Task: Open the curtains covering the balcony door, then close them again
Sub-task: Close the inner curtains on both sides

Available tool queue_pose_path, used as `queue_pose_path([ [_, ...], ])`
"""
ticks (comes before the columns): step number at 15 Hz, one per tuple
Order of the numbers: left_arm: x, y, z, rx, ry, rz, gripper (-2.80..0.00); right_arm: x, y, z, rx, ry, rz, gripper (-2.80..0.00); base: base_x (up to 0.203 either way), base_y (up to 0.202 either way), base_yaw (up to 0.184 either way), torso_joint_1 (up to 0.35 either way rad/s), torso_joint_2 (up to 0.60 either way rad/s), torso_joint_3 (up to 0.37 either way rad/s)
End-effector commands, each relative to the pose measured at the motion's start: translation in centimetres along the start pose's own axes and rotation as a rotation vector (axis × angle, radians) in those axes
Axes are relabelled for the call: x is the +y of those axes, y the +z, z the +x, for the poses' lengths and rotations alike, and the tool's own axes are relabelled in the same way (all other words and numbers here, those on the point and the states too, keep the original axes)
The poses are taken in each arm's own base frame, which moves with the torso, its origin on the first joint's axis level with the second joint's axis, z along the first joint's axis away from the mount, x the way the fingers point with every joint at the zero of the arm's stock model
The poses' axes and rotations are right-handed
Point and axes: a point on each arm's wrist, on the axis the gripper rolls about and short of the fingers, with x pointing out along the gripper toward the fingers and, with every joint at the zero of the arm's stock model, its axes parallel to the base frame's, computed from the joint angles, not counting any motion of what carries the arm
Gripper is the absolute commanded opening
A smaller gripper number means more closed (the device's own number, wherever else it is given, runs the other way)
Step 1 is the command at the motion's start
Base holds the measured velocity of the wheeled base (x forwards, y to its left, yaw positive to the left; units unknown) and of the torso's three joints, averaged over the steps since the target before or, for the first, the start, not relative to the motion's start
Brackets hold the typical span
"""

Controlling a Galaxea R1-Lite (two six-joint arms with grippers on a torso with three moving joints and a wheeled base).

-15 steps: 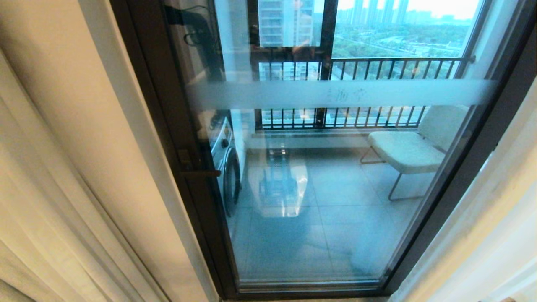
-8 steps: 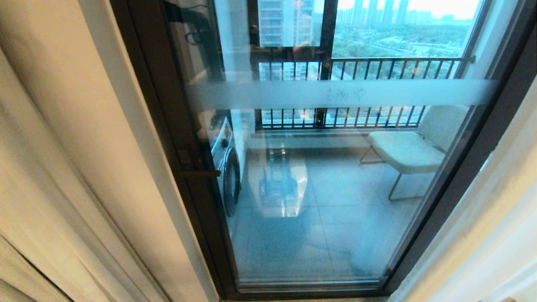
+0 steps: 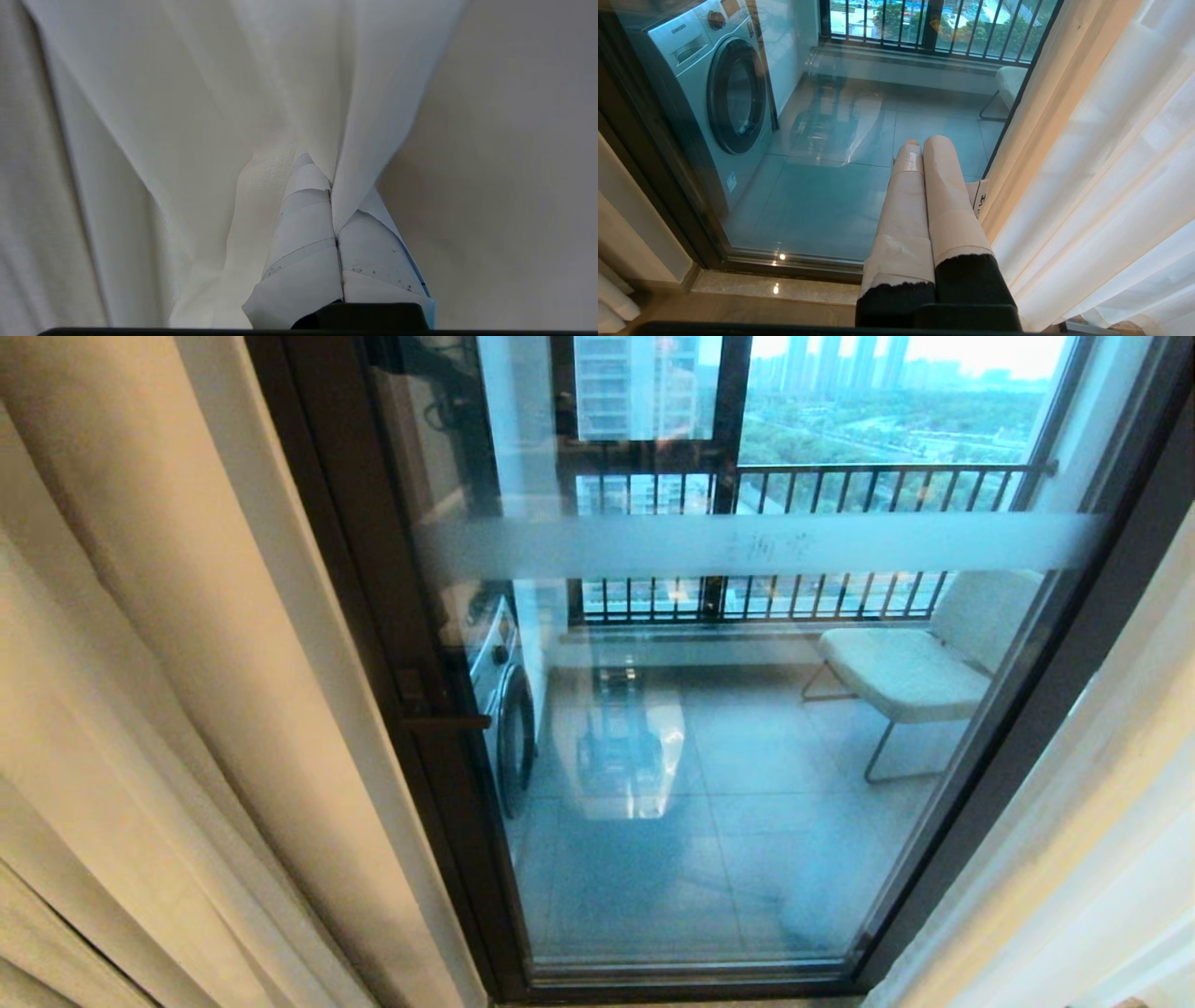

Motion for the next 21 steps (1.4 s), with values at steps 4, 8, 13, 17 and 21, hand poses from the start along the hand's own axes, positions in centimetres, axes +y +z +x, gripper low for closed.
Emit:
queue_pose_path([
  [4, -1.6, 1.3, -3.1, 0.012, -0.097, -0.042, -2.80, 0.0, 0.0, 0.0, 0.001, 0.001, -0.001, -2.80, 0.000, 0.000, 0.000, 0.000, 0.00, 0.000],
  [8, -3.0, 1.6, -4.6, 0.028, -0.169, -0.076, -2.80, 0.0, 0.0, 0.0, 0.001, 0.001, -0.001, -2.80, 0.000, 0.000, 0.000, 0.000, 0.00, 0.000],
  [13, -5.6, 1.5, -8.3, 0.079, -0.337, -0.106, -2.80, 0.0, 0.0, 0.0, 0.001, 0.001, -0.001, -2.80, 0.000, 0.000, 0.000, 0.000, 0.00, 0.000],
  [17, -7.2, 1.5, -10.3, 0.105, -0.438, -0.129, -2.80, 0.0, 0.0, 0.0, 0.001, 0.001, -0.001, -2.80, 0.000, 0.000, 0.000, 0.000, 0.00, 0.000],
  [21, -8.2, 1.4, -12.1, 0.131, -0.516, -0.136, -2.80, 0.0, 0.0, 0.0, 0.001, 0.001, -0.001, -2.80, 0.000, 0.000, 0.000, 0.000, 0.00, 0.000],
])
